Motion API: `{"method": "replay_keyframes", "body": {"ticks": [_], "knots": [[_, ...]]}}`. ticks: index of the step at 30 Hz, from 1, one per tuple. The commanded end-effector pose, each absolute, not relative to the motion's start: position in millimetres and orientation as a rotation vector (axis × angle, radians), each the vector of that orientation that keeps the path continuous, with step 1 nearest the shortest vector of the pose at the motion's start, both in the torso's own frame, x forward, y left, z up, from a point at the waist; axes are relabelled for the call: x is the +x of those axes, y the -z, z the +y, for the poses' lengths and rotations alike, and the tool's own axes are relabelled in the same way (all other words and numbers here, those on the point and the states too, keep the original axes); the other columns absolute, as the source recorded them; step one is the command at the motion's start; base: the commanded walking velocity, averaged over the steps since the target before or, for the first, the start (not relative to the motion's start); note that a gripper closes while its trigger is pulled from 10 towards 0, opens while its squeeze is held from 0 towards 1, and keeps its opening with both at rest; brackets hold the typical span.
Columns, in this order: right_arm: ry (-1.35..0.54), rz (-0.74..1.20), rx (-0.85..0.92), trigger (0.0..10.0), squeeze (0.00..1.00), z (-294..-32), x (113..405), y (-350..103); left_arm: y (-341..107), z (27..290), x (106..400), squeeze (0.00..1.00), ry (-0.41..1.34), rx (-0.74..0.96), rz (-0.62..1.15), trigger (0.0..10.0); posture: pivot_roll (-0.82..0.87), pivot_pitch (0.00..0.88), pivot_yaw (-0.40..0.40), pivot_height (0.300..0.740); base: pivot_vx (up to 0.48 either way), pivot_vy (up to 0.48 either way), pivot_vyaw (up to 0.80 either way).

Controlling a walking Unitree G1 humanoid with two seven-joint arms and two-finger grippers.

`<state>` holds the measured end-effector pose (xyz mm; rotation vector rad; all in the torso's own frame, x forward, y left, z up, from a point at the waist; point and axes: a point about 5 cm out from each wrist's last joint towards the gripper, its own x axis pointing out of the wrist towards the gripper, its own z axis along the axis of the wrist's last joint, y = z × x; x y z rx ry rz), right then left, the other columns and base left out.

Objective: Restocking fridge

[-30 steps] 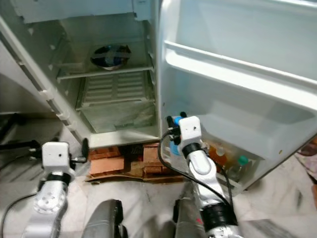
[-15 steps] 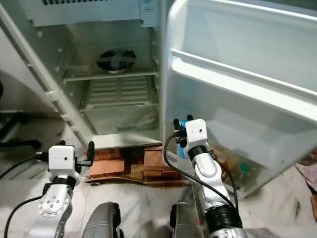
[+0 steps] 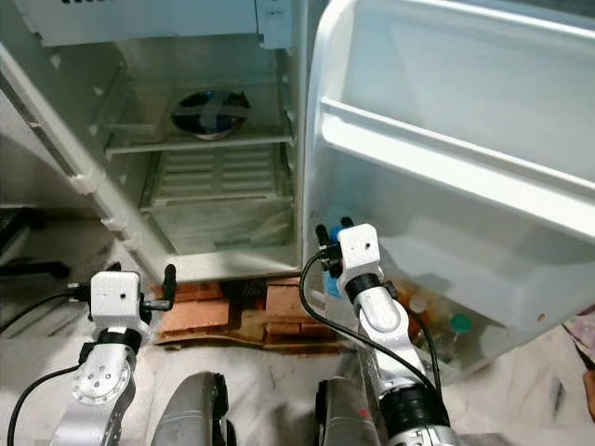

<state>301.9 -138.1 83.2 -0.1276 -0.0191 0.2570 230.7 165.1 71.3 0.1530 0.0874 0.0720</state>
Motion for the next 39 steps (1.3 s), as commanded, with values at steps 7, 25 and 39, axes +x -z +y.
{"method": "replay_keyframes", "body": {"ticks": [7, 25, 39], "knots": [[-0.254, -0.034, -0.109, 10.0, 0.00, -139, 302, -86, -68, 166, 227, 0.00, -0.073, 0.169, 0.113, 10.0, -0.04, 0.104, 0.034, 0.618, 0.000, 0.000, 0.00], [-0.308, -0.033, -0.133, 10.0, 0.00, -128, 298, -82, -71, 165, 225, 0.00, -0.090, 0.178, 0.111, 10.0, -0.01, 0.147, 0.030, 0.579, 0.000, 0.000, 0.00], [-0.354, -0.050, -0.125, 10.0, 0.00, -115, 297, -82, -72, 166, 216, 0.00, -0.094, 0.185, 0.129, 10.0, 0.01, 0.160, 0.039, 0.520, 0.000, 0.000, 0.00]]}}
